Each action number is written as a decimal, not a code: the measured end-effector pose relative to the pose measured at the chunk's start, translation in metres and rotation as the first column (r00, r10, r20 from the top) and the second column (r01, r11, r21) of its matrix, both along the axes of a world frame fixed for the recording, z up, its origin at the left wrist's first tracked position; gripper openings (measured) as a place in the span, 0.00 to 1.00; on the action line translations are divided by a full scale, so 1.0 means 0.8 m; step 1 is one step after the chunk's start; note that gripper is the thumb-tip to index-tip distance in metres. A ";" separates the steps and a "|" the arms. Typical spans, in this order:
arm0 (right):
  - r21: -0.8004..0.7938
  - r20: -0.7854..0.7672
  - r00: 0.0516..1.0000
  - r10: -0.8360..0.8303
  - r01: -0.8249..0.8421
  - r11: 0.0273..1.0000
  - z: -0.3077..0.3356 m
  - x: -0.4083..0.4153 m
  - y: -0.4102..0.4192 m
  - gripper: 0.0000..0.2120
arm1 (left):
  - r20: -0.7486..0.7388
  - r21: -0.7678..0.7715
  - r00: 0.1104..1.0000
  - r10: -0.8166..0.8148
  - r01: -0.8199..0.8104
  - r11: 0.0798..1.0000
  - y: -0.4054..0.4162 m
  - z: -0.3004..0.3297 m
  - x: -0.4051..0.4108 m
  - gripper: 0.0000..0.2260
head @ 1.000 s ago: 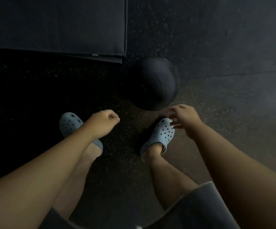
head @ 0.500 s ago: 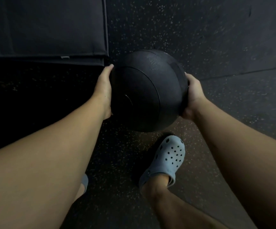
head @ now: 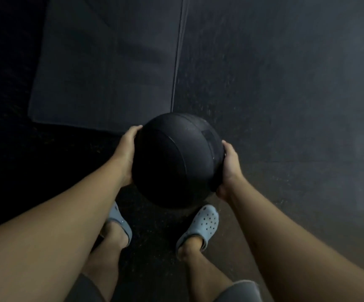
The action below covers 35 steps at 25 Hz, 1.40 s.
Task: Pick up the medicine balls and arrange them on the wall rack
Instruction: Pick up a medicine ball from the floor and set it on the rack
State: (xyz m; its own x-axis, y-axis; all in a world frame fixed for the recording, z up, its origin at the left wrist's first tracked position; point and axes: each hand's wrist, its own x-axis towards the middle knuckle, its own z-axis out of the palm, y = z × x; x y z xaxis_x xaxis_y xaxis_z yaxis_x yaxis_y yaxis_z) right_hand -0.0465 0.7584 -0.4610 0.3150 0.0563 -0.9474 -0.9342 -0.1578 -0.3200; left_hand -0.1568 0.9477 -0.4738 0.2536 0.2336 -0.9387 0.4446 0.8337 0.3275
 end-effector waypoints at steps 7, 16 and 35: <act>0.282 0.357 0.912 0.203 -0.313 0.907 0.375 0.028 0.186 0.29 | 0.320 0.309 0.943 0.095 -0.199 0.930 0.150 0.406 -0.020 0.27; 0.530 0.785 0.616 0.057 -0.718 0.451 0.832 -0.127 0.446 0.24 | 0.798 0.436 0.572 0.191 -0.767 0.471 0.275 0.865 -0.240 0.24; 0.567 0.730 0.684 0.014 -0.594 -0.570 1.314 -0.707 0.770 0.27 | 0.864 0.439 0.492 0.104 -0.638 -0.633 0.384 1.333 -0.783 0.22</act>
State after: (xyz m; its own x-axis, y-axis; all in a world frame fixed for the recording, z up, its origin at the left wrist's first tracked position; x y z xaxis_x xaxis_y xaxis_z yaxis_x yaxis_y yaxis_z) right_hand -0.6124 1.3748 0.5903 -0.2200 0.7503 0.6235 -0.6807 0.3398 -0.6490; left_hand -0.7832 1.2548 0.5930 -0.5804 0.5991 0.5516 -0.1190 -0.7325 0.6703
